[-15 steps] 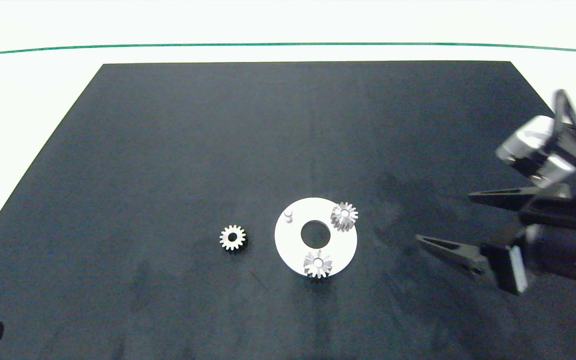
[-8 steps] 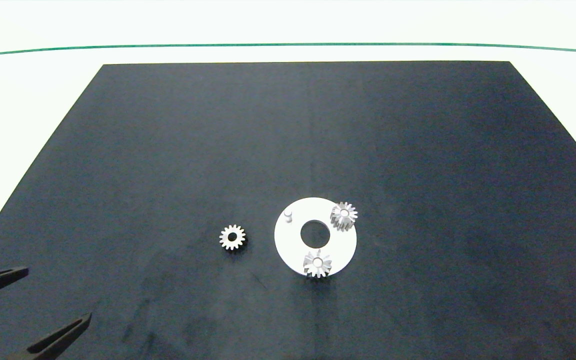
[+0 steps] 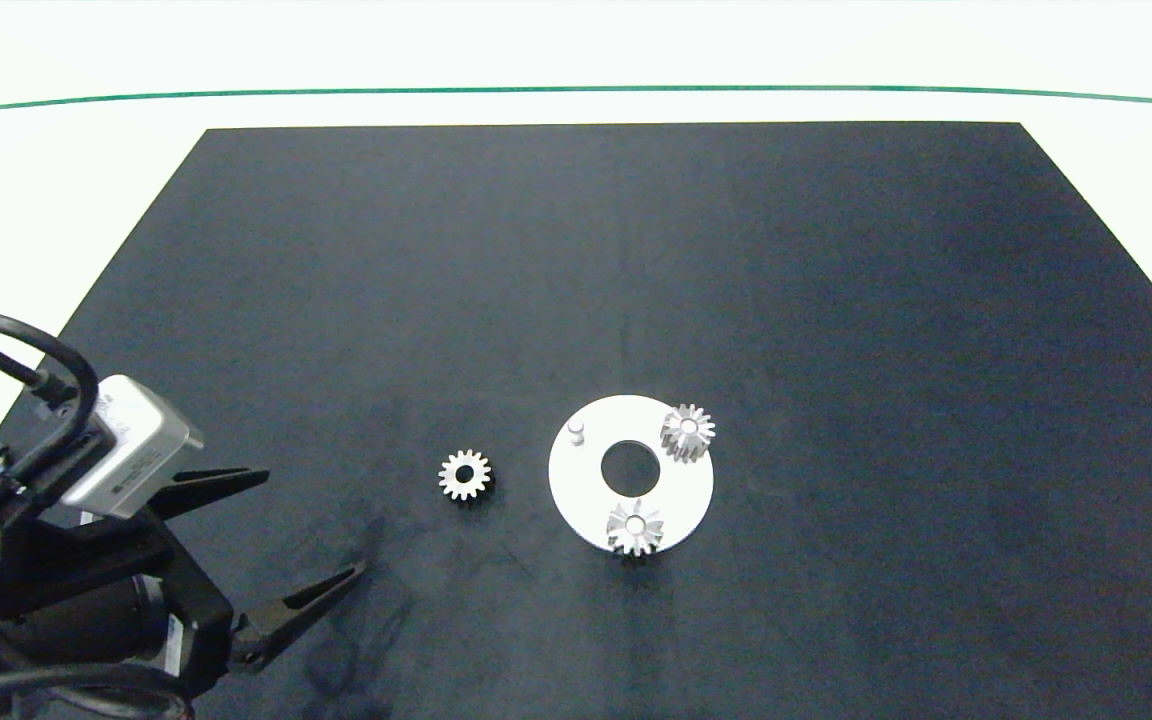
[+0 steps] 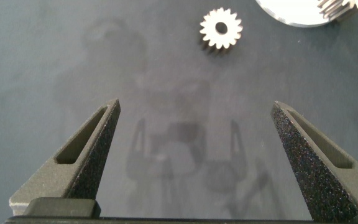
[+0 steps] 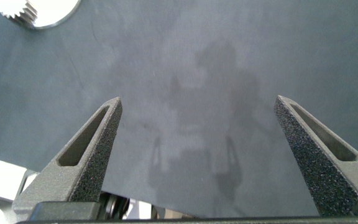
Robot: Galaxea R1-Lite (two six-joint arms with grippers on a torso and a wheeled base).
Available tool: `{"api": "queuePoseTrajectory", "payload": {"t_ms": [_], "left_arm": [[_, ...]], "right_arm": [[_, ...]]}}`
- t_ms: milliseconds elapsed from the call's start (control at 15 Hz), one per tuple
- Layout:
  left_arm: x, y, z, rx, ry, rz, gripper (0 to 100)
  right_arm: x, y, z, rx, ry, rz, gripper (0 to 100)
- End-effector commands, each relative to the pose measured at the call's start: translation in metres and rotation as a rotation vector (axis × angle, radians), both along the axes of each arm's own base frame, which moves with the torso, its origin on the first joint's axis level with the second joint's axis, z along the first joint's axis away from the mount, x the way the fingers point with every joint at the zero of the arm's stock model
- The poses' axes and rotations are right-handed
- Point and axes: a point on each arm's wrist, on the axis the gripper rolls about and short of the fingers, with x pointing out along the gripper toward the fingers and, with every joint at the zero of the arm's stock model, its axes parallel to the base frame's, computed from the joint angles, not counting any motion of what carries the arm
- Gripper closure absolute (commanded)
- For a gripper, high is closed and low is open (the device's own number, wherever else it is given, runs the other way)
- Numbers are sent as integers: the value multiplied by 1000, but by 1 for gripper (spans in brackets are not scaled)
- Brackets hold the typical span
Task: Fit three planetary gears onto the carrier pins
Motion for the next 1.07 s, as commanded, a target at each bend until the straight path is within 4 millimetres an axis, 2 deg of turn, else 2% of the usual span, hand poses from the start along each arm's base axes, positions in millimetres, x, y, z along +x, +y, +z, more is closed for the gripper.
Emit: {"api": "queuePoseTrajectory", "payload": {"t_ms": [67,200,467,600,867,1067], "left_arm": [[13,-8,-15,31,63,-9,0],[20,-14,-22,35,87,-14,0],[38,-26,-22,29,13,30,0],[37,-34,-25,29,5,6,0],[50,-47,-41,58,58,-6,0],[60,-56,-48,42,31,-17,0]], "right_arm": [[3,1,-7,-14,29,2,0],[3,2,-10,-17,37,1,0],[3,1,-12,-18,40,3,0],[3,2,-13,-19,45,4,0],[4,2,-13,-21,51,9,0],[6,3,-17,-22,50,7,0]]}}
